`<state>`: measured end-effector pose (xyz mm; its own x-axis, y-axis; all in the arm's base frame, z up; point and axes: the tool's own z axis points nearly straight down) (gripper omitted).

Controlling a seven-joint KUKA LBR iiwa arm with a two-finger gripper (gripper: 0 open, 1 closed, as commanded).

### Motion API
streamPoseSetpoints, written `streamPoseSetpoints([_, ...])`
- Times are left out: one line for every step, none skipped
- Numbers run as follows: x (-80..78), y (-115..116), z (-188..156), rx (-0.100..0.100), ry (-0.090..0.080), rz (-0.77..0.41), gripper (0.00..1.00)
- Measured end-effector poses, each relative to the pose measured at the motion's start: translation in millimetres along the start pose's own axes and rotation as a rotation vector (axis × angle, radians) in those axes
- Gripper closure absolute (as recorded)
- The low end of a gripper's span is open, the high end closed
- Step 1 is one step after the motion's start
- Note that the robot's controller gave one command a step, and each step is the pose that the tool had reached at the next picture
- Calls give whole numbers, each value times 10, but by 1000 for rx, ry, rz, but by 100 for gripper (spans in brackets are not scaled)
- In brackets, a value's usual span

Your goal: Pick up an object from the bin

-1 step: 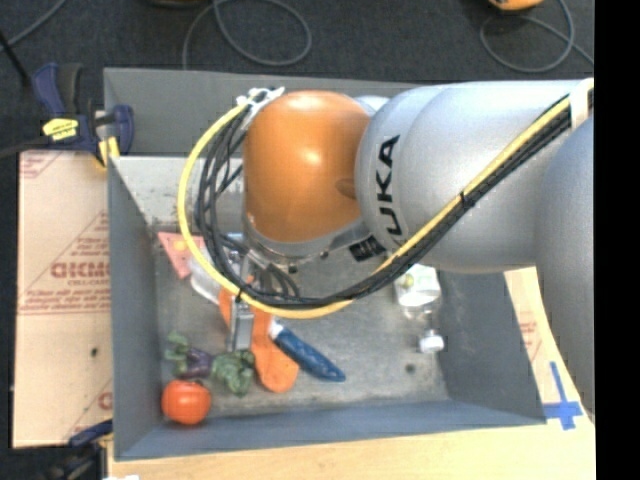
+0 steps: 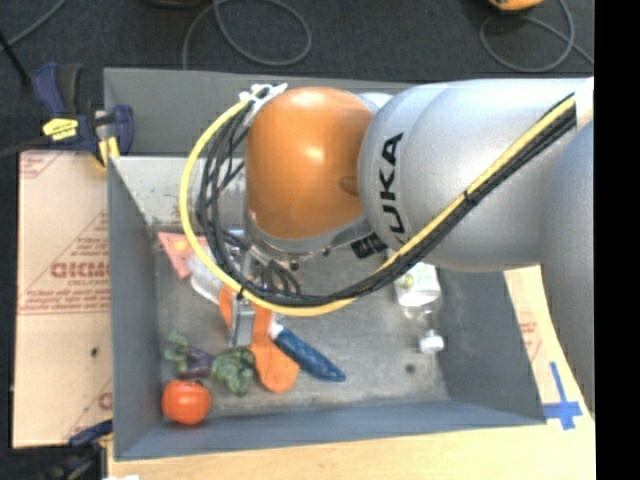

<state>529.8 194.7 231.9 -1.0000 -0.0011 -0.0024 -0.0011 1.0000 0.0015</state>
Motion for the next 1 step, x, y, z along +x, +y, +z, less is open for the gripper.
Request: streamPoseSetpoints([-34,-165,402,-3,-6,28,0])
